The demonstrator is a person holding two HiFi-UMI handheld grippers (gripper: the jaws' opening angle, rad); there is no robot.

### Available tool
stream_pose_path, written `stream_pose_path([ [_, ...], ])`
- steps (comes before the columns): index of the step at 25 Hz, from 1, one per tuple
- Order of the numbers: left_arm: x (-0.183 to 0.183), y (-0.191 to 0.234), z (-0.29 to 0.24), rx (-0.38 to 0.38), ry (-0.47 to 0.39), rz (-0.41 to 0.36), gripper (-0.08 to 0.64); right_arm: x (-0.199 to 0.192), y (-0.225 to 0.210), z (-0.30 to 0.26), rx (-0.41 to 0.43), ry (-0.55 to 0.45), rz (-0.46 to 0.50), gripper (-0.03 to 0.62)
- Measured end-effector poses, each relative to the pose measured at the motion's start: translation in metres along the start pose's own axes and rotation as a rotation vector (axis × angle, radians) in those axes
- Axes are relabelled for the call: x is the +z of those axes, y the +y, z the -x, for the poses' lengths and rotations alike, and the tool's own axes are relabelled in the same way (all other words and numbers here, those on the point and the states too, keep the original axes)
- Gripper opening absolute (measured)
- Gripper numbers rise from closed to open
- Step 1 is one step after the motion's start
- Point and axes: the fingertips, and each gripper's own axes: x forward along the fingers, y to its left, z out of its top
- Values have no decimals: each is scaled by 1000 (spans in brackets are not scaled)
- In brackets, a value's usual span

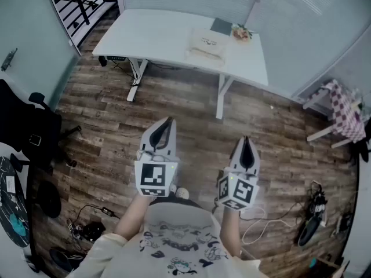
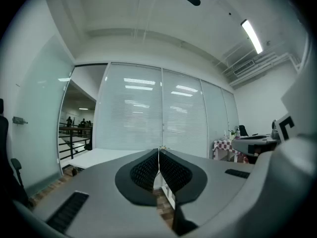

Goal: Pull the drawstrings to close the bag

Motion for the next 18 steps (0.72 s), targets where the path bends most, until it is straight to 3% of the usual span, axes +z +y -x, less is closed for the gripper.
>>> stream_pose_path([
  [18, -2, -20, -10, 46, -3, 11, 44, -8, -18, -15, 47, -1, 1, 21],
])
